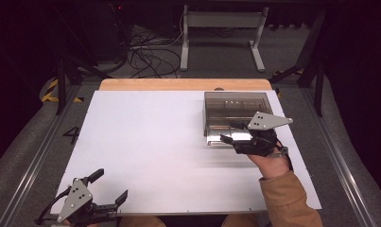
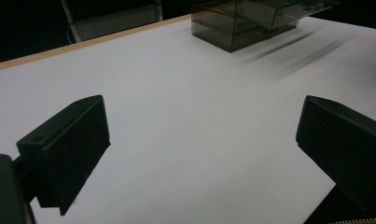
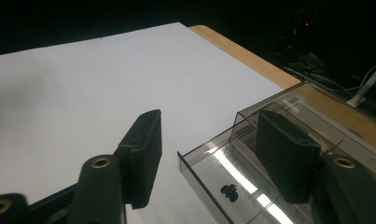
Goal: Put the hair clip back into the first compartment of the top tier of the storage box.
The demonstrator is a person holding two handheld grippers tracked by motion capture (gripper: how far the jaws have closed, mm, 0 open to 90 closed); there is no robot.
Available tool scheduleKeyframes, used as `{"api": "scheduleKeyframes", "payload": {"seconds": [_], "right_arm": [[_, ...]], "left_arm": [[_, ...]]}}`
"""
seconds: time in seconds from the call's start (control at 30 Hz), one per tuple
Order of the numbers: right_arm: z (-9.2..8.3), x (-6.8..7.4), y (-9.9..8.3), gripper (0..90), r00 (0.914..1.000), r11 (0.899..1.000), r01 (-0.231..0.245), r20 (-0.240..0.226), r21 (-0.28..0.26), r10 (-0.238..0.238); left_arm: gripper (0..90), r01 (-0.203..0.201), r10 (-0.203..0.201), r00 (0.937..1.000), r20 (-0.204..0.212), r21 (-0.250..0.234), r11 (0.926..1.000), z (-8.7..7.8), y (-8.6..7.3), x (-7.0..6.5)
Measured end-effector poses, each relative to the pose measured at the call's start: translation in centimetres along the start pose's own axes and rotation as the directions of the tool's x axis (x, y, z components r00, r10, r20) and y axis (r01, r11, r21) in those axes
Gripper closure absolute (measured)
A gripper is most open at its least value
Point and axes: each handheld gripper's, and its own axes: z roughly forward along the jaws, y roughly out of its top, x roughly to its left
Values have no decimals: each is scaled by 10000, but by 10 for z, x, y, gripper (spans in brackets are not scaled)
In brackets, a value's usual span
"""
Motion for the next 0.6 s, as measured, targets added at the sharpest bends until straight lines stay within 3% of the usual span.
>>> {"api": "scheduleKeyframes", "payload": {"seconds": [0.37, 0.6], "right_arm": [[-22, 3, -16, 259, 9995, 9985, -244, -197, -492, 234], [-31, 5, -31, 192, 9986, 9977, -507, -155, -453, 501]], "left_arm": [[36, -15, 15, 10000, 56, 20, 10000, 2, 1, 0], [36, 16, -17, 10000, 93, 26, 10000, 4, 1, 1]]}}
